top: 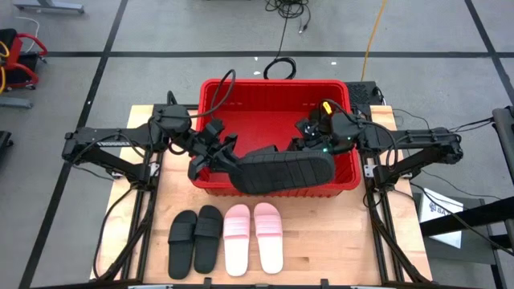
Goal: Pick and place slides into bin
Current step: Put the black slide into the red organizer bin
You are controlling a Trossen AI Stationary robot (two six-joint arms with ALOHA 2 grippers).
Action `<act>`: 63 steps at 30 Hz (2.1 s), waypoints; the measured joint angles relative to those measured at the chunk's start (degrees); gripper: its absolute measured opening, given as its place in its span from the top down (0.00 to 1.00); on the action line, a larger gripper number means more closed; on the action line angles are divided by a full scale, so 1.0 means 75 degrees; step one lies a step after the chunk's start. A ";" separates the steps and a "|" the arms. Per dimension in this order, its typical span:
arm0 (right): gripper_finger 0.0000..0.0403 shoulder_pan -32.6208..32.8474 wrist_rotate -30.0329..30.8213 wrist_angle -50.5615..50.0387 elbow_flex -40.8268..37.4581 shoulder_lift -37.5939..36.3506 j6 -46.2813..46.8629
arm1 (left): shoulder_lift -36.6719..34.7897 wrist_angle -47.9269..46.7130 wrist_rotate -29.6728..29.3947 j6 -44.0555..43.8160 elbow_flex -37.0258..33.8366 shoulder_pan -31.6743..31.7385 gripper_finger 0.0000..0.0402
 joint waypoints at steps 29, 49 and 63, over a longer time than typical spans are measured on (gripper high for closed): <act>0.49 -0.0411 0.0458 -0.0088 -0.0003 -0.0482 0.0016 | -0.0815 -0.0754 0.0094 0.0024 -0.0003 0.0576 0.91; 0.50 -0.0425 0.3818 -0.0059 -0.0009 -0.1393 -0.1551 | -0.1207 -0.0940 -0.1093 0.0259 0.0006 0.0895 0.91; 0.52 -0.0420 0.5363 0.0096 -0.0009 -0.2019 -0.2394 | -0.1817 -0.0799 -0.1425 0.0345 0.0000 0.1233 0.91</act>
